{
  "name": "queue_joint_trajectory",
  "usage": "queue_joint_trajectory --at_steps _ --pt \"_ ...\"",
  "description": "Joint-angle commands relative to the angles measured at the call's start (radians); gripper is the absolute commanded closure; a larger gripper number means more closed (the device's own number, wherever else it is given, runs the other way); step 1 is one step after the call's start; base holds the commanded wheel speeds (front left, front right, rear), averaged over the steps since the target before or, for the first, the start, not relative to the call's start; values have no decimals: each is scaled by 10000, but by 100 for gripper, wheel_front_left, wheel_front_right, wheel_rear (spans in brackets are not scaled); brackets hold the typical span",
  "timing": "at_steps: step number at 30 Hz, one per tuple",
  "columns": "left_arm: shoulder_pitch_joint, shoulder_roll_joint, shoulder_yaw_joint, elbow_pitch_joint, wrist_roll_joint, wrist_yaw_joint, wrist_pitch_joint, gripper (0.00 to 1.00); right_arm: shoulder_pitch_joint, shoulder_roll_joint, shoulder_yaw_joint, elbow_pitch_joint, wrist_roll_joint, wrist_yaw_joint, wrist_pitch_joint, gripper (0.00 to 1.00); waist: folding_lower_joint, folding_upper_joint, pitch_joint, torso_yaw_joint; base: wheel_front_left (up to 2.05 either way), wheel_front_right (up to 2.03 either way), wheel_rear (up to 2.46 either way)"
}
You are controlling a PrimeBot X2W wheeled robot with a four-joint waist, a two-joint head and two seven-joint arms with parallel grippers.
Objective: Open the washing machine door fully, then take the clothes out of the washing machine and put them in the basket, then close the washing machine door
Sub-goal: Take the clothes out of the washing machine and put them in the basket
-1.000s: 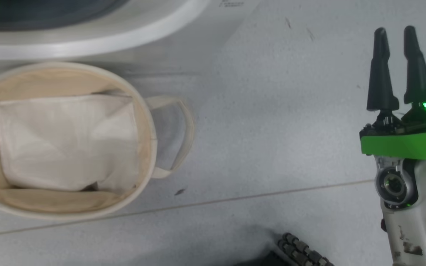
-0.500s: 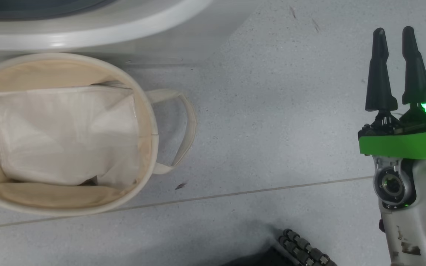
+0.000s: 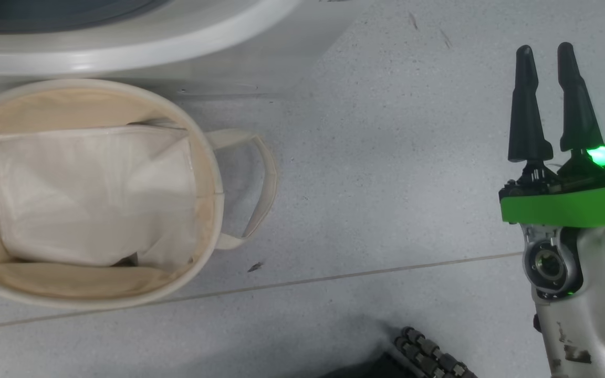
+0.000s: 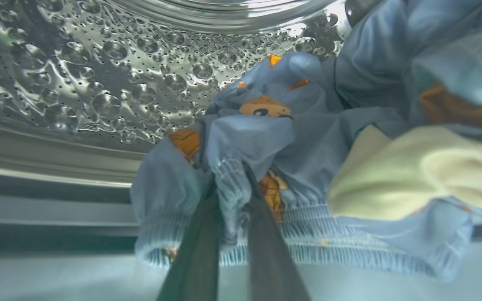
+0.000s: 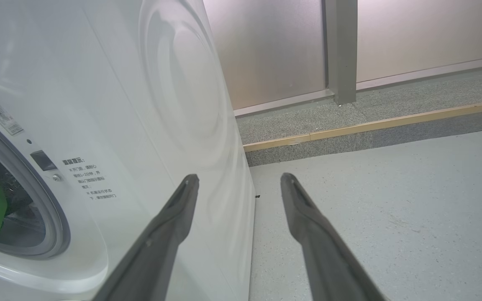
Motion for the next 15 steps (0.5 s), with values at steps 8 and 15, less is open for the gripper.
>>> queue_joint_trajectory --at_steps 8,15 --pt "-264 388 316 -223 -456 -233 -1014 100 78 15 132 -209 -43 8 -122 0 -1 0 -105 26 0 0 0" --pt "289 -135 1215 -364 -1678 -962 -2500 100 203 -94 107 -42 -67 8 -122 0 -1 0 -640 252 0 0 0"
